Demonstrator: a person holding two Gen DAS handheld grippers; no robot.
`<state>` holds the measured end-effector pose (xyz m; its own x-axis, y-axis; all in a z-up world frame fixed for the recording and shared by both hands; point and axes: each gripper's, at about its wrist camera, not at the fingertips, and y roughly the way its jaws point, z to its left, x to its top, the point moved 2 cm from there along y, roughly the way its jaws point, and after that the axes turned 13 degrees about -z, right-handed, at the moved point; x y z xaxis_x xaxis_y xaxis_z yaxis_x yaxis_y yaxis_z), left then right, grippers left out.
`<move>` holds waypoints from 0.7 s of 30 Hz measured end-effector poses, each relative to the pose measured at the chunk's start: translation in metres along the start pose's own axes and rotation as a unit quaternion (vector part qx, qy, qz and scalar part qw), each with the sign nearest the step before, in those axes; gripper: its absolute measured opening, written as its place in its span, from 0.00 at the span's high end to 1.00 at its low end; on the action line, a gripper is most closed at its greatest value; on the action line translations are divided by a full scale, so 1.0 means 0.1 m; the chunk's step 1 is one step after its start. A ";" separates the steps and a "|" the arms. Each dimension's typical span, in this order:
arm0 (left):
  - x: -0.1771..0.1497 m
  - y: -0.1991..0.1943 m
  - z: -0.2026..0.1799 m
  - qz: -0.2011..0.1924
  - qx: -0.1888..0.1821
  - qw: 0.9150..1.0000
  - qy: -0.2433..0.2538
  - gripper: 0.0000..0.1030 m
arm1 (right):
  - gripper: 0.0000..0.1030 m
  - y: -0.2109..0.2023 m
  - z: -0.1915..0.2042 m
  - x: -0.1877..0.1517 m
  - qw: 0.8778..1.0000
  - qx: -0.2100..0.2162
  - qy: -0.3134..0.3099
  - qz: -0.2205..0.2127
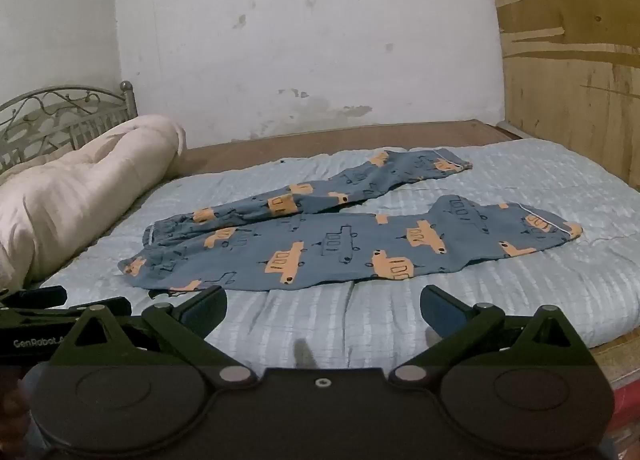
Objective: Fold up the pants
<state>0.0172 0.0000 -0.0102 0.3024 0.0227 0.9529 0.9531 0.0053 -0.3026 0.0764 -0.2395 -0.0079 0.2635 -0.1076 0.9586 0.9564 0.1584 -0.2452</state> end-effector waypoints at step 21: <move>0.00 0.00 0.00 -0.001 -0.001 1.000 0.000 0.00 | 0.01 -0.01 0.01 0.00 1.000 0.001 0.001 -0.001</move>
<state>0.0172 -0.0001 -0.0103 0.3008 0.0233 0.9534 0.9536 0.0036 -0.3010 0.0748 -0.2386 -0.0076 0.2620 -0.1102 0.9588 0.9567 0.1604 -0.2430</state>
